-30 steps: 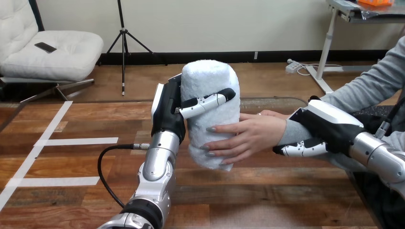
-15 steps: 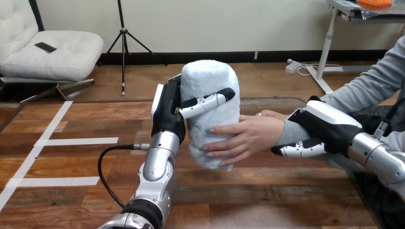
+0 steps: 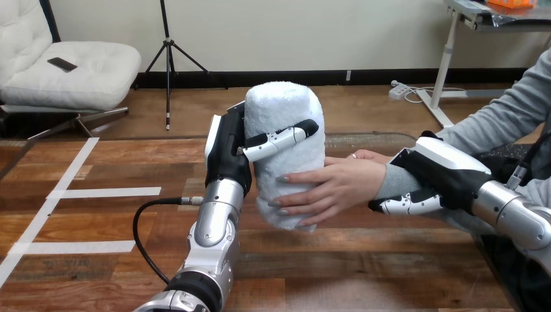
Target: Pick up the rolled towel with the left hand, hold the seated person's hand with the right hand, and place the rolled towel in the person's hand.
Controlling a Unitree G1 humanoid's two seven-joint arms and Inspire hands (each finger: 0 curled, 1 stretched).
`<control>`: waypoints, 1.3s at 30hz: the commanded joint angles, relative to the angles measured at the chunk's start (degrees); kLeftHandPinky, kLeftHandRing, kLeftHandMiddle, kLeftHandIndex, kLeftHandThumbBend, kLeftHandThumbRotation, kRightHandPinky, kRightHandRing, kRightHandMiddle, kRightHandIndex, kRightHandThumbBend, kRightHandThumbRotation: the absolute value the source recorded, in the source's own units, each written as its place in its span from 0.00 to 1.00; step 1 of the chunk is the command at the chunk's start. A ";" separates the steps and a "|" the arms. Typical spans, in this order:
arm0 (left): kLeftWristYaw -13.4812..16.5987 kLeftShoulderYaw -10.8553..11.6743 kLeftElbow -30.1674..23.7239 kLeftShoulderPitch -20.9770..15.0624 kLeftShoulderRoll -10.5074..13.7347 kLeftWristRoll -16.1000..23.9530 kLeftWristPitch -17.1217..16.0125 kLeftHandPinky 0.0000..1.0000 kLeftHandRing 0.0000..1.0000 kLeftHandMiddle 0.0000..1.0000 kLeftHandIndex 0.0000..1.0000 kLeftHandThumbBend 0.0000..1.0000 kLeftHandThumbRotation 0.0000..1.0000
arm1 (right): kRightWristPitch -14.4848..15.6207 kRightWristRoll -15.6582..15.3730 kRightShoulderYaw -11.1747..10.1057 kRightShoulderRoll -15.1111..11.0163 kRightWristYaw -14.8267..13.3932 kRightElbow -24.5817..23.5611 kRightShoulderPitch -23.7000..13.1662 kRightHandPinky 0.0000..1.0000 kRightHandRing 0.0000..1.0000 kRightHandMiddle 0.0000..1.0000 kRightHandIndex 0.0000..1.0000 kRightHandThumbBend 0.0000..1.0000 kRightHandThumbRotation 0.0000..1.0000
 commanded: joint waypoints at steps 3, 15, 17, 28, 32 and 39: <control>-0.49 -0.19 -0.59 -7.51 -5.02 -0.47 -0.47 0.39 0.41 0.42 0.40 0.74 0.00 | -0.52 2.43 -1.91 2.15 -0.30 -3.61 -4.49 0.15 0.19 0.25 0.28 0.46 0.45; -0.50 -0.08 -0.61 -7.07 -6.70 -0.95 -0.75 0.39 0.41 0.42 0.40 0.74 0.00 | -0.84 2.16 -1.86 2.21 -0.92 -3.70 -4.26 0.15 0.19 0.25 0.28 0.46 0.44; -0.65 0.04 -0.62 -6.97 -7.01 -1.20 -0.80 0.39 0.41 0.42 0.40 0.75 0.00 | -0.76 2.12 -1.85 2.21 -0.94 -3.72 -4.24 0.15 0.19 0.25 0.28 0.46 0.44; -1.06 0.08 -0.64 -6.53 -7.74 -1.70 -0.78 0.39 0.40 0.41 0.39 0.75 0.00 | -0.31 1.44 -1.52 1.99 -1.46 -4.03 -4.12 0.16 0.20 0.26 0.28 0.46 0.46; -1.36 0.02 -0.74 -6.37 -7.99 -1.85 -1.00 0.39 0.40 0.41 0.40 0.74 0.00 | -0.24 1.58 -1.62 1.99 -1.33 -3.95 -4.05 0.16 0.21 0.27 0.29 0.47 0.48; -1.70 -0.09 -0.72 -6.31 -8.16 -2.01 -1.00 0.38 0.39 0.41 0.40 0.75 0.00 | -0.33 1.85 -1.74 1.99 -1.17 -3.61 -4.08 0.17 0.21 0.27 0.30 0.47 0.48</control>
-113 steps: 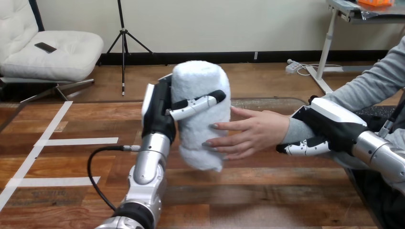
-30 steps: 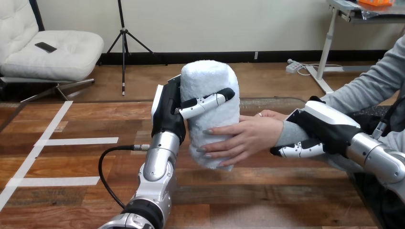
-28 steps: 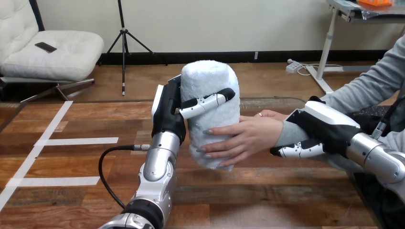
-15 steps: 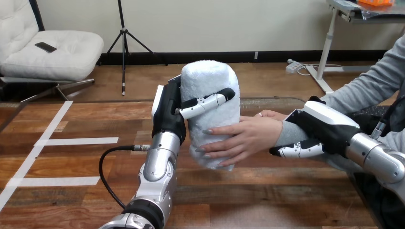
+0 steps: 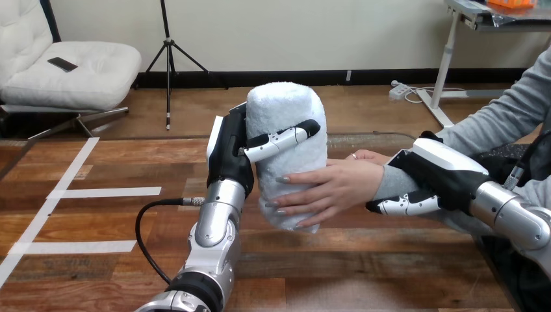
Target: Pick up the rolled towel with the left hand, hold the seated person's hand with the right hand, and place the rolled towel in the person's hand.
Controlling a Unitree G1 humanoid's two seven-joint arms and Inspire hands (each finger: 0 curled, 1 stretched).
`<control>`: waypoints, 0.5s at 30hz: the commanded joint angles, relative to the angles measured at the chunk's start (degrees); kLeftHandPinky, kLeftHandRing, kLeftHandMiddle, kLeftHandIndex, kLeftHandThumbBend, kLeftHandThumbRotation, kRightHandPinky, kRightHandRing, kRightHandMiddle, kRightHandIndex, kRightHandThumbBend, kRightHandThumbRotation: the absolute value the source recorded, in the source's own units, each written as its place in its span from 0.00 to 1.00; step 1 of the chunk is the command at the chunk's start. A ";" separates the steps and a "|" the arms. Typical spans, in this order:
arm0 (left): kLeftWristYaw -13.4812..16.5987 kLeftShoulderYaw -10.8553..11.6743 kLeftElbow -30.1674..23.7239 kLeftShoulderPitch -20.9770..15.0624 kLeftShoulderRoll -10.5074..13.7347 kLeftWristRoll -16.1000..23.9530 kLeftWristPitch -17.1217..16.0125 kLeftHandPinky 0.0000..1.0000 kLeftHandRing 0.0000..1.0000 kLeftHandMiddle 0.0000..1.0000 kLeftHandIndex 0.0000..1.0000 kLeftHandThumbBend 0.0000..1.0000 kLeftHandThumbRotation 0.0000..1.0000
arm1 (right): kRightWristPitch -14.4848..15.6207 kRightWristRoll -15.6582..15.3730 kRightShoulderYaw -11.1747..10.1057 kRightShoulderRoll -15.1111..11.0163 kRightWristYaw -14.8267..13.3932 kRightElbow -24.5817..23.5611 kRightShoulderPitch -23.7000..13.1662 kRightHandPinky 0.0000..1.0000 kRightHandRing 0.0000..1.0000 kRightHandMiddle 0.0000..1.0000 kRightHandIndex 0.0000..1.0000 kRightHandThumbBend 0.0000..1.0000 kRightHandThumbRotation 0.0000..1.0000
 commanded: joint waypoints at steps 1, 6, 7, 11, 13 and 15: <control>-0.66 -0.11 -0.72 -6.31 -7.75 -0.90 -1.07 0.38 0.39 0.41 0.40 0.75 0.00 | -0.59 2.02 -1.90 1.73 -1.40 -3.41 -4.09 0.17 0.21 0.27 0.30 0.47 0.48; -0.84 -0.09 -0.76 -6.30 -7.86 -1.04 -1.22 0.38 0.39 0.41 0.40 0.75 0.00 | -1.15 2.23 -2.05 1.71 -1.48 -3.04 -4.09 0.17 0.21 0.27 0.30 0.47 0.47; -0.86 -0.09 -0.77 -6.29 -7.87 -1.06 -1.25 0.38 0.39 0.41 0.40 0.75 0.00 | -1.21 2.26 -2.06 1.70 -1.48 -3.02 -4.08 0.17 0.21 0.27 0.30 0.47 0.47; -1.14 0.01 -0.87 -6.36 -7.93 -1.32 -1.15 0.38 0.39 0.41 0.40 0.75 0.00 | -0.85 2.39 -2.12 1.71 -1.14 -3.06 -4.10 0.17 0.21 0.27 0.30 0.47 0.46; -1.10 -0.02 -0.90 -6.40 -7.91 -1.32 -1.03 0.37 0.39 0.41 0.40 0.75 0.00 | -0.81 2.34 -2.10 1.70 -1.19 -3.06 -4.12 0.17 0.21 0.27 0.30 0.47 0.46; -1.16 -0.02 -0.91 -6.43 -7.91 -1.36 -1.01 0.37 0.39 0.41 0.40 0.75 0.00 | -0.93 2.37 -2.13 1.73 -1.27 -3.00 -4.12 0.17 0.21 0.27 0.30 0.47 0.46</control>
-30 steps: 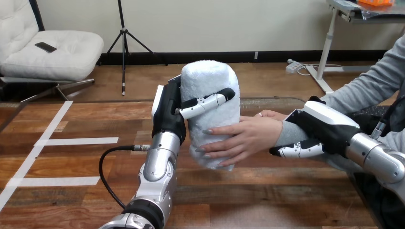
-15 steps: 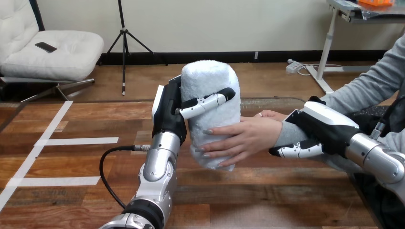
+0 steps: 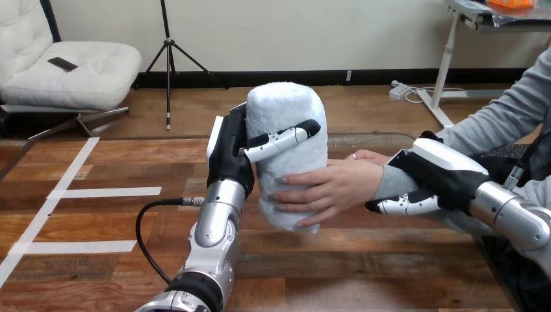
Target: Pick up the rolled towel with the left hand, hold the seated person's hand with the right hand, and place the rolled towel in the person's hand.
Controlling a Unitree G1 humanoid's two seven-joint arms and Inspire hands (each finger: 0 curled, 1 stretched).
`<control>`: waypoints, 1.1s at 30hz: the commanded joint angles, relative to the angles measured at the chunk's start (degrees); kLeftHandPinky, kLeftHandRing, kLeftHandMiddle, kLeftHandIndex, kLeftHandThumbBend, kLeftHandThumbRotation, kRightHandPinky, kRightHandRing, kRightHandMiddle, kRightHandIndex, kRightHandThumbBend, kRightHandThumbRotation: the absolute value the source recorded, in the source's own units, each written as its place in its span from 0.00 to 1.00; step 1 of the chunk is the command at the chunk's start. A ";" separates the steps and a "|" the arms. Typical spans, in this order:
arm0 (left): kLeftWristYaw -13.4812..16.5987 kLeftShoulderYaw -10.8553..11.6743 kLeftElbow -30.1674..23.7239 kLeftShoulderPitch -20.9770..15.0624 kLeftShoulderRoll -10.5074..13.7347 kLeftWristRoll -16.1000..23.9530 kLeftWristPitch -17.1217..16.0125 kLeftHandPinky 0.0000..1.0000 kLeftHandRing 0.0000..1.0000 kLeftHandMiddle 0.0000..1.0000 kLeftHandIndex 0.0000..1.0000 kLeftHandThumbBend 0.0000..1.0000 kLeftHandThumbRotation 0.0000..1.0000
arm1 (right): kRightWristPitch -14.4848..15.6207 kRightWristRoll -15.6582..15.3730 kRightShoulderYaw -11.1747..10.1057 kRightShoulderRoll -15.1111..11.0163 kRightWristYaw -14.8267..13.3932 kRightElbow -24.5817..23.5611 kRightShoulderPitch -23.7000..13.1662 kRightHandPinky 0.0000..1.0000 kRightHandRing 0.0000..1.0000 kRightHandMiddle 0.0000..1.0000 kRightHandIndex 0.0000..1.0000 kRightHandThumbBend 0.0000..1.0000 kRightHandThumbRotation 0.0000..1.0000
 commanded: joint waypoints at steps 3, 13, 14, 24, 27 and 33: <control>-0.75 -0.06 -0.95 -6.43 -7.90 -1.05 -1.10 0.37 0.39 0.41 0.40 0.76 0.00 | -1.10 2.39 -2.15 1.72 -1.37 -2.94 -4.09 0.17 0.21 0.27 0.30 0.46 0.46; -0.54 -0.56 -1.00 -6.41 -7.65 -0.86 -1.13 0.38 0.40 0.42 0.40 0.76 0.00 | -1.18 2.13 -1.99 1.67 -1.60 -2.91 -4.05 0.17 0.21 0.27 0.30 0.47 0.46; -0.58 -0.57 -1.05 -6.39 -7.65 -0.88 -1.14 0.38 0.40 0.42 0.40 0.76 0.00 | -1.20 2.20 -2.03 1.69 -1.56 -2.86 -4.04 0.17 0.21 0.27 0.29 0.47 0.46; -0.96 -0.52 -1.17 -6.35 -7.80 -1.23 -1.19 0.38 0.40 0.42 0.40 0.78 0.00 | -1.41 2.56 -2.25 1.76 -1.45 -2.72 -3.90 0.17 0.21 0.27 0.29 0.47 0.46; -1.13 -0.52 -1.17 -6.33 -7.83 -1.30 -1.21 0.37 0.40 0.42 0.40 0.78 0.00 | -1.69 2.54 -2.26 1.74 -1.61 -2.60 -3.88 0.17 0.21 0.27 0.29 0.47 0.45; -1.35 -0.61 -1.18 -6.29 -7.88 -1.29 -1.31 0.37 0.39 0.41 0.40 0.79 0.00 | -1.48 2.48 -2.22 1.75 -1.63 -2.50 -3.91 0.17 0.21 0.27 0.29 0.47 0.45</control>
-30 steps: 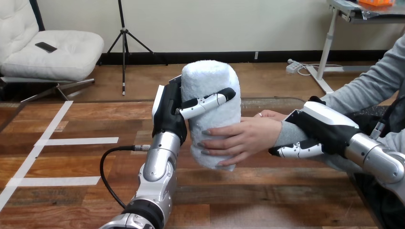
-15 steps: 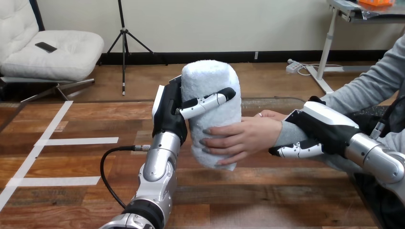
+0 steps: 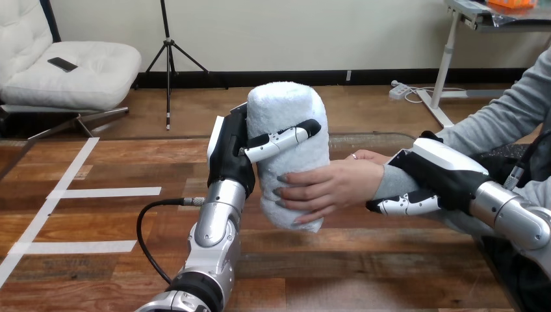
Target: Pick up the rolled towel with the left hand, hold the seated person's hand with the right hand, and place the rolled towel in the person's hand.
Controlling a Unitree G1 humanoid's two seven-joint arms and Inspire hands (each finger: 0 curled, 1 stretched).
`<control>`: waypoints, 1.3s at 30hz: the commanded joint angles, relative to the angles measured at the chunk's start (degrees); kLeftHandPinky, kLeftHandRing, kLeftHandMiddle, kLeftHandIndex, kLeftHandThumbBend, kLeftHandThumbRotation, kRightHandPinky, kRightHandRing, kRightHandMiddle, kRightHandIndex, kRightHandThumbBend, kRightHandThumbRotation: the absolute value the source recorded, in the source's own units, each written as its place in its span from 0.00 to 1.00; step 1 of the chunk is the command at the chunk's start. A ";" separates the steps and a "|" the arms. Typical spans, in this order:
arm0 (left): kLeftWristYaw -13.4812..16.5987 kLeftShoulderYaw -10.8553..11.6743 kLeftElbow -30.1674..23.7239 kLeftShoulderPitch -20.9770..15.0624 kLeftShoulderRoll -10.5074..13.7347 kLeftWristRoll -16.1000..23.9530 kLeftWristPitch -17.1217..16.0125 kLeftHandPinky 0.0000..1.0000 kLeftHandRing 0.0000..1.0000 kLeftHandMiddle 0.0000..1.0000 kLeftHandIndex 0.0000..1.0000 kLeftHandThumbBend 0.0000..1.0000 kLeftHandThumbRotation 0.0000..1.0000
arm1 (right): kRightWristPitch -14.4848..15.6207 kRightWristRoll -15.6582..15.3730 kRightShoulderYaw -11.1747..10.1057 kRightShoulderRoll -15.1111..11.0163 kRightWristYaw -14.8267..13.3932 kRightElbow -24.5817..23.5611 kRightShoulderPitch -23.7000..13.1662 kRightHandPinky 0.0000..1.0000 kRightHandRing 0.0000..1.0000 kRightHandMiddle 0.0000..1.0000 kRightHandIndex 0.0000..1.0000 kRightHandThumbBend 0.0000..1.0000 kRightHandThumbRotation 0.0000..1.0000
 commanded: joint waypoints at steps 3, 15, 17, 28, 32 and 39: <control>-0.55 -0.49 -1.17 -6.26 -7.85 -0.36 -1.28 0.37 0.39 0.41 0.40 0.79 0.00 | -1.33 2.31 -2.15 1.70 -1.73 -2.58 -3.89 0.17 0.21 0.27 0.30 0.47 0.45; -0.69 -0.60 -1.12 -6.10 -7.93 -0.26 -1.34 0.37 0.39 0.41 0.40 0.79 0.00 | -0.90 2.37 -2.19 1.67 -1.52 -2.83 -3.82 0.17 0.21 0.27 0.29 0.47 0.47; -0.72 -0.67 -1.12 -6.09 -7.91 -0.18 -1.34 0.37 0.40 0.41 0.40 0.79 0.00 | -0.88 2.35 -2.18 1.67 -1.55 -2.78 -3.84 0.17 0.21 0.27 0.29 0.47 0.47; -1.45 -0.59 -1.22 -6.03 -7.99 -0.53 -0.79 0.37 0.40 0.42 0.40 0.79 0.00 | -1.46 2.16 -2.08 1.60 -1.88 -2.48 -3.96 0.18 0.21 0.28 0.30 0.48 0.47; -2.13 -0.35 -1.23 -6.10 -7.97 -0.99 0.11 0.37 0.41 0.42 0.41 0.81 0.00 | -1.58 2.17 -2.08 1.56 -1.88 -2.51 -3.94 0.18 0.22 0.28 0.30 0.48 0.48; -4.35 0.46 -1.15 -6.31 -7.79 -2.46 2.42 0.40 0.45 0.47 0.48 0.87 0.01 | -1.12 2.65 -2.34 1.66 -1.27 -2.55 -3.88 0.18 0.22 0.28 0.30 0.48 0.47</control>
